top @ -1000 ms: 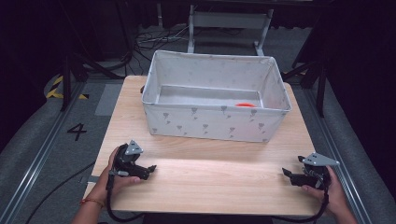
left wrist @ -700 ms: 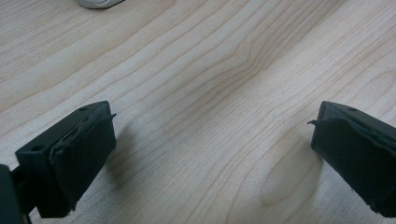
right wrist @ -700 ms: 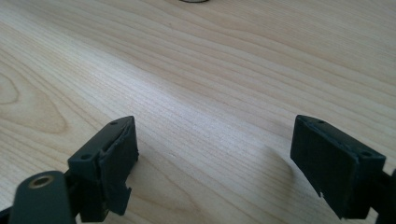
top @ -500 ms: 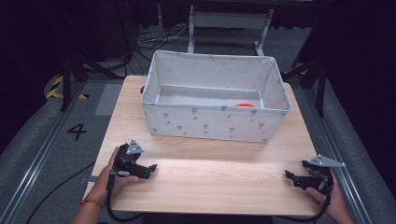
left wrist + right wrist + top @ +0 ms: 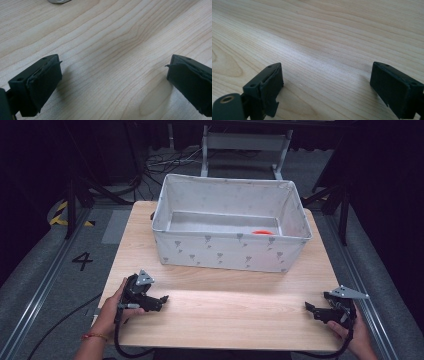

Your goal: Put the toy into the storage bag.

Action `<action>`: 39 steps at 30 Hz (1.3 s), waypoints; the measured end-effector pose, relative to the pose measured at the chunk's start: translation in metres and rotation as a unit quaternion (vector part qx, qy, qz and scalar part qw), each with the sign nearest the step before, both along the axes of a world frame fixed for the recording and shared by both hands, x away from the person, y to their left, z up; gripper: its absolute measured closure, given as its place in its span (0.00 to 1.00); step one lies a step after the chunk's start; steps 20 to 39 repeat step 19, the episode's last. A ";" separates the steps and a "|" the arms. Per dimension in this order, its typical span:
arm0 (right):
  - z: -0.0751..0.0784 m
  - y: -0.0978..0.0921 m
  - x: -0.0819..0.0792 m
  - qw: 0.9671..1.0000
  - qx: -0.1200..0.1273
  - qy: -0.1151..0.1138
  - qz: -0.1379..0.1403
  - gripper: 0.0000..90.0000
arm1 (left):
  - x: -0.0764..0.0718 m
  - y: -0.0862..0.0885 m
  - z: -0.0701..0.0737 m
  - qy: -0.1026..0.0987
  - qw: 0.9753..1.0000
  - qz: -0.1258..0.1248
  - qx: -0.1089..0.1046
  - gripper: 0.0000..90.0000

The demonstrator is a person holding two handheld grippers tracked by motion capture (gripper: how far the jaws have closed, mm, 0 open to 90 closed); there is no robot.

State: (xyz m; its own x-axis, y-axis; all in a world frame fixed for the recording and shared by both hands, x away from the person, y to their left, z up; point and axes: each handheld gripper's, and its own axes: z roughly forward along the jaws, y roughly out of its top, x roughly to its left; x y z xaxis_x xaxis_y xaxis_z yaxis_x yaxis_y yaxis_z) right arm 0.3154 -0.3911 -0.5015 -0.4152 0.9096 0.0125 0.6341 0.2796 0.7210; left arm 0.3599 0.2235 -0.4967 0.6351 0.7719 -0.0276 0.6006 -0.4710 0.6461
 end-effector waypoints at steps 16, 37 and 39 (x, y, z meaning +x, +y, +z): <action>0.000 0.000 0.001 1.000 -0.002 0.007 -0.013 0.07 | 0.000 0.000 0.000 0.000 1.000 0.001 0.001 0.00; 0.000 0.000 0.001 1.000 -0.002 0.007 -0.013 0.07 | 0.000 0.000 0.000 0.000 1.000 0.001 0.001 0.00; 0.000 0.000 0.001 1.000 -0.002 0.007 -0.013 0.07 | 0.000 0.000 0.000 0.000 1.000 0.001 0.001 0.00</action>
